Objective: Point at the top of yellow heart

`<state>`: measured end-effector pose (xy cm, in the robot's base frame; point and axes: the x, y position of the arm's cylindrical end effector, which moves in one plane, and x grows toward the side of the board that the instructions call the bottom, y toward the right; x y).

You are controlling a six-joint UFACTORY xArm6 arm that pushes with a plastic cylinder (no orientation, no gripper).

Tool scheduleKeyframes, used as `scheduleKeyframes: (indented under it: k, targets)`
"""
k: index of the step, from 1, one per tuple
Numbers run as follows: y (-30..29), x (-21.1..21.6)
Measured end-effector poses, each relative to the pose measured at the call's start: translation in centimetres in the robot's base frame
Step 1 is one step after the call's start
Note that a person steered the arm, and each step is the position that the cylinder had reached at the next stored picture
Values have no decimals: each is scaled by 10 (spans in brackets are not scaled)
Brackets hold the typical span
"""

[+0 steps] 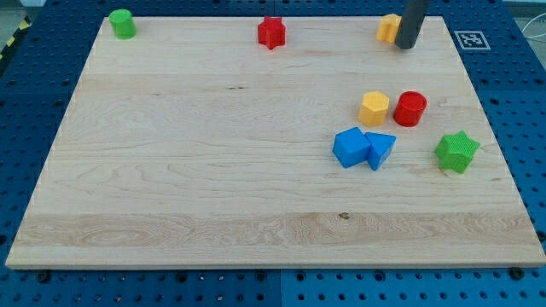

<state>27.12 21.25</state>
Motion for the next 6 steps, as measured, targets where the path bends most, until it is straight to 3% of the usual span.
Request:
scheduleKeyframes:
  k: [2,4,6]
  targets:
    - [-76,38]
    - [-119,-14]
    - [-91,-66]
